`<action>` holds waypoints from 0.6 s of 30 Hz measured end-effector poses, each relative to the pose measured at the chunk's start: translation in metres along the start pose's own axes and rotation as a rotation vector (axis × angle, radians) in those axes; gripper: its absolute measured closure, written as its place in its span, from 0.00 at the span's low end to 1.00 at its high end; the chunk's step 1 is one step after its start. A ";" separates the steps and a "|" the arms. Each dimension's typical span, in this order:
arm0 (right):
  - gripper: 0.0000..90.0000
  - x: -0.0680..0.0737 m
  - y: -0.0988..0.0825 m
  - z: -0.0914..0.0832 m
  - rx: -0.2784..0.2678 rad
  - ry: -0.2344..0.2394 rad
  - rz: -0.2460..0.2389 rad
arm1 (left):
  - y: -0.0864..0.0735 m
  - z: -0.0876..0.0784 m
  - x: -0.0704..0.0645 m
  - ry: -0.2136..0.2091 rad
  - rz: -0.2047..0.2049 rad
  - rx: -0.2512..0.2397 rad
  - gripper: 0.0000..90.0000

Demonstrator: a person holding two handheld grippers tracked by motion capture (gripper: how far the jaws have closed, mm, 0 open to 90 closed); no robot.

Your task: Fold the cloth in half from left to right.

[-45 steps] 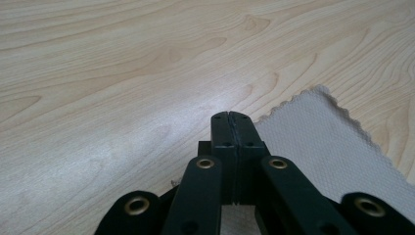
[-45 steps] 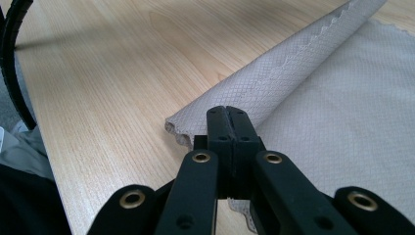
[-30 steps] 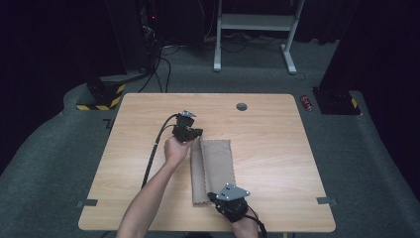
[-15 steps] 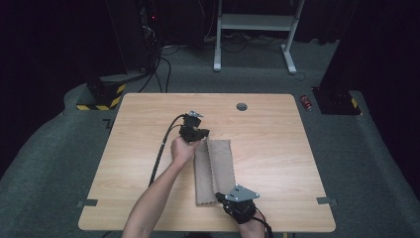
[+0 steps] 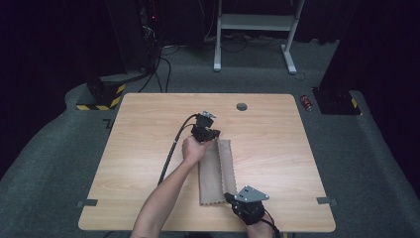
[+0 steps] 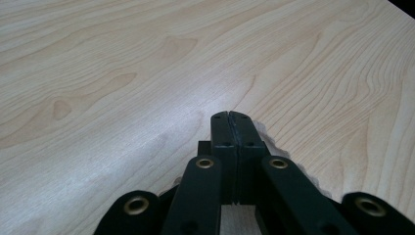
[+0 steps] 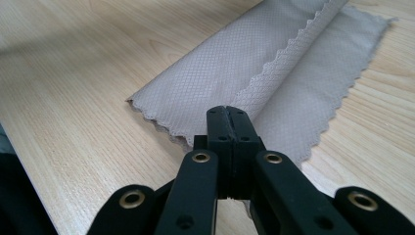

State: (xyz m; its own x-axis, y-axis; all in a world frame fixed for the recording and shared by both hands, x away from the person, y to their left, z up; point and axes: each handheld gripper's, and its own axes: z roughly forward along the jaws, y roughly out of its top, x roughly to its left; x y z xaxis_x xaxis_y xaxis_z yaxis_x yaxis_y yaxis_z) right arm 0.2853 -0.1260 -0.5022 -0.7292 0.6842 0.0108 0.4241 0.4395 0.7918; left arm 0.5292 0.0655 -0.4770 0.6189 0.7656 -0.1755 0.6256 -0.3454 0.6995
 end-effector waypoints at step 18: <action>1.00 -0.008 -0.011 -0.005 0.028 -0.020 0.023 | 0.003 0.019 -0.014 -0.002 0.038 0.038 0.99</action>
State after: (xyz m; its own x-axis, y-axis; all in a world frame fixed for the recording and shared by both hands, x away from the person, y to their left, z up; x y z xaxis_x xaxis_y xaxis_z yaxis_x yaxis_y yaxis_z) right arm 0.2841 -0.1394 -0.5083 -0.7084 0.7057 0.0165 0.4556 0.4392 0.7743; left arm 0.5316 0.0426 -0.4856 0.6437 0.7504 -0.1504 0.6189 -0.3948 0.6791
